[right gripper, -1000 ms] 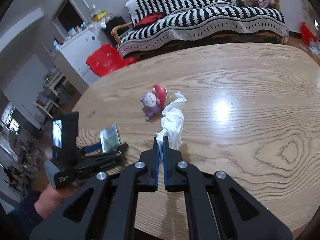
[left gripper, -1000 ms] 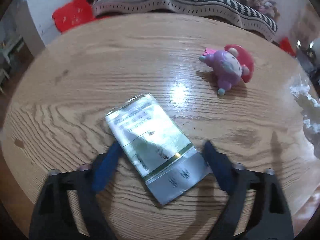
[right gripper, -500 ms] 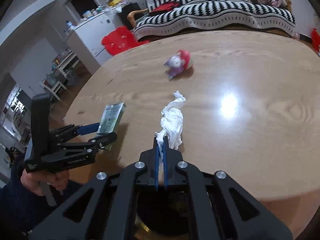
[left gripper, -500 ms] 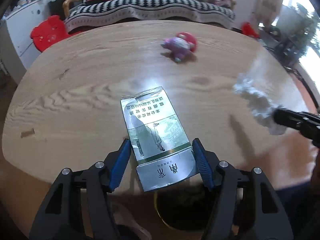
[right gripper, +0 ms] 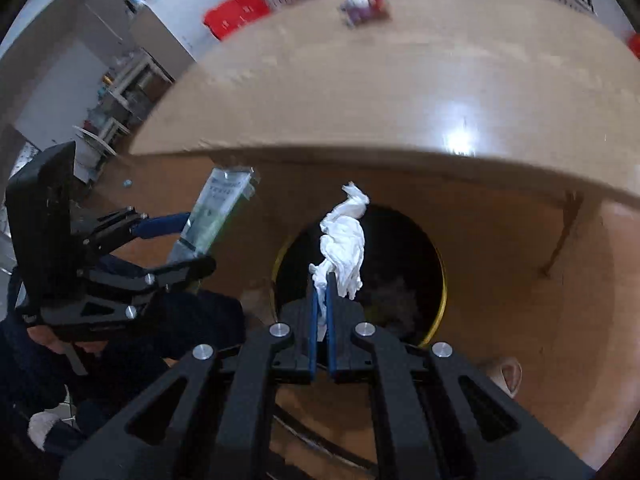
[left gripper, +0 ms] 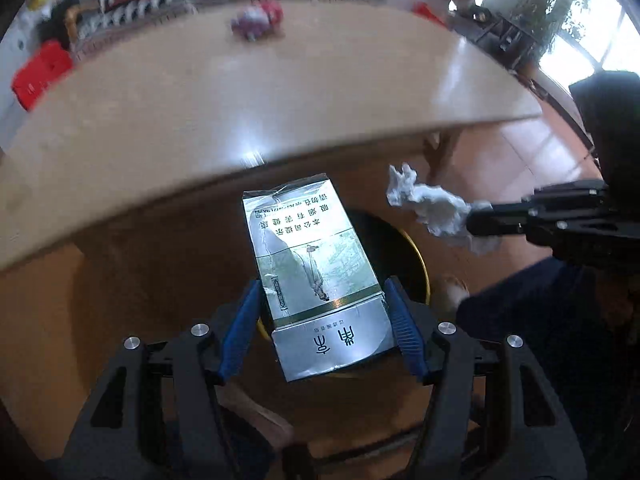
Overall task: Collect trash
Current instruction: 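Carry the cigarette pack and tissue over the bin and open both tools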
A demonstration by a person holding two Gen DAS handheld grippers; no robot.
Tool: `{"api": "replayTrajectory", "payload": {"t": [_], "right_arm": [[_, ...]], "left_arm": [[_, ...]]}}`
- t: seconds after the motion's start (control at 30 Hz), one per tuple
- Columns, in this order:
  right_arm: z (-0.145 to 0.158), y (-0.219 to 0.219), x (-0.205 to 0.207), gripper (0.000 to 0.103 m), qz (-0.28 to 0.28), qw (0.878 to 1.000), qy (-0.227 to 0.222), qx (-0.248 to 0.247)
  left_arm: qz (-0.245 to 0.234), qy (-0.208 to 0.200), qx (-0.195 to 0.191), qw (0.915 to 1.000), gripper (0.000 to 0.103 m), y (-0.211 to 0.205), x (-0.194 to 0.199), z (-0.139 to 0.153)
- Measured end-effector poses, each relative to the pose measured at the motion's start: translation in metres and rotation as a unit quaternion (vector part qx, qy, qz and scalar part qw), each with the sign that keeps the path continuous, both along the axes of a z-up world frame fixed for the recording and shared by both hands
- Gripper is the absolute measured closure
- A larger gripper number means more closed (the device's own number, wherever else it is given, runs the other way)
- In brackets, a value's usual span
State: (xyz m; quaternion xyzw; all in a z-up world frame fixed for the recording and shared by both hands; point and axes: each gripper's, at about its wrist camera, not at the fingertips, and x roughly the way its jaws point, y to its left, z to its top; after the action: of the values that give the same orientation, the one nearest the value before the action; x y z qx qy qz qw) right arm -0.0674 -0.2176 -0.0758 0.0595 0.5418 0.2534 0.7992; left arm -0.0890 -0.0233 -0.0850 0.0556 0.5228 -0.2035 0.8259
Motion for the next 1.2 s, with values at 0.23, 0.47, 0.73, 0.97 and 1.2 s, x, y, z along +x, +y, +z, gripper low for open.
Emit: {"api": "replayTrajectory", "payload": {"t": [0.23, 0.47, 0.73, 0.97, 1.2], "right_arm": [[-0.028, 0.0, 0.019, 0.098, -0.03, 0.998, 0.05, -0.023], [-0.036, 0.017, 0.025, 0.098, -0.019, 0.997, 0.063, -0.03], [-0.036, 0.021, 0.03, 0.098, -0.013, 0.997, 0.066, -0.026], [-0.037, 0.017, 0.032, 0.098, -0.024, 0.997, 0.068, -0.026], [-0.036, 0.014, 0.034, 0.098, -0.034, 0.997, 0.071, -0.021]], "left_arm": [[0.019, 0.081, 0.019, 0.9964, 0.042, -0.006, 0.026, -0.054], [0.022, 0.084, 0.019, 0.996, 0.042, -0.015, 0.038, -0.062], [0.027, 0.086, 0.017, 0.9957, 0.042, -0.013, 0.04, -0.061], [0.023, 0.083, 0.017, 0.9962, 0.042, -0.014, 0.04, -0.059], [0.035, 0.086, 0.003, 0.9957, 0.021, -0.009, 0.041, -0.059]]}}
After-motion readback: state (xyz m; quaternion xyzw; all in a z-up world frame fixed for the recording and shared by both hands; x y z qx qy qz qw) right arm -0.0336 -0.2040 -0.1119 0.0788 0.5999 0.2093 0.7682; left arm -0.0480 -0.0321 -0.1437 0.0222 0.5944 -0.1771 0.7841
